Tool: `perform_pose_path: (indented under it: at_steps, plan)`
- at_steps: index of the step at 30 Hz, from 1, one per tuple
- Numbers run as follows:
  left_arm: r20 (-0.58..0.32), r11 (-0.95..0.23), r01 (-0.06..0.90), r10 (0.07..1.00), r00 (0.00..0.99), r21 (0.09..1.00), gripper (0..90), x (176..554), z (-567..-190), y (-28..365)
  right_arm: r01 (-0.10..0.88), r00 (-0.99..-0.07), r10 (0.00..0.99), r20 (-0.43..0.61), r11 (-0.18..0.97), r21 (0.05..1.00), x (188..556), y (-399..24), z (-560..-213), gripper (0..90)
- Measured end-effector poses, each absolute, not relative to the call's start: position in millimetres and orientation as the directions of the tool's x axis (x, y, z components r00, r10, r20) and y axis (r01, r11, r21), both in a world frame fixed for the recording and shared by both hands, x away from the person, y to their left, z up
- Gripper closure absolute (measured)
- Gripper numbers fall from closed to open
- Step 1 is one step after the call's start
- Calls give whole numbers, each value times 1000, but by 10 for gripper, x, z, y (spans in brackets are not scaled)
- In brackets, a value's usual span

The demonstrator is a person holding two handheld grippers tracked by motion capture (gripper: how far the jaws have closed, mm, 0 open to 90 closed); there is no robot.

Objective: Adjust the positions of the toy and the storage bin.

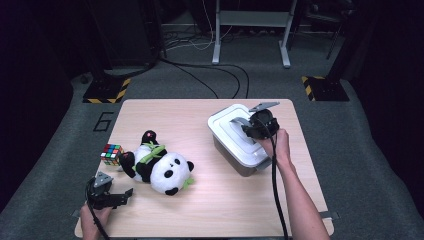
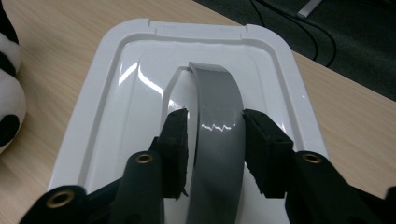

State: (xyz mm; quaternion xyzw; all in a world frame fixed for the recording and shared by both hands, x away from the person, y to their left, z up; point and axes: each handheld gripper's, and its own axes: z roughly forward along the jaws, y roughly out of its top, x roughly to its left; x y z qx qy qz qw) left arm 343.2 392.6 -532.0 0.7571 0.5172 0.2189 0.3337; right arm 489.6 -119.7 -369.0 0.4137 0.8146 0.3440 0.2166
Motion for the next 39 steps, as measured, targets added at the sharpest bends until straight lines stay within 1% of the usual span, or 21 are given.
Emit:
perform_pose_path:
  at_steps: [5,9,16,20,29,39]
  plan:
    - [-10,-242,634,930,368,735,54,3433,-5321,3927,537,-551,834,-34,386,750,4914,-1195,-3703,669]
    - [-16,-237,636,931,365,734,58,3431,-5321,3925,545,-546,837,-29,382,746,4910,-1159,-3697,670]
    - [-14,-237,636,931,364,734,59,3431,-5321,3925,579,-526,850,13,347,738,4884,-1017,-3692,671]
    - [-13,-237,636,932,363,735,61,3432,-5321,3925,580,-521,854,21,336,742,4877,-932,-3700,671]
    - [-13,-240,632,930,368,737,66,3437,-5321,3930,591,-525,850,36,335,734,4873,-689,-3695,671]
    - [-6,-248,631,928,372,735,73,3436,-5317,3936,580,-559,828,52,345,738,4871,-475,-3705,671]
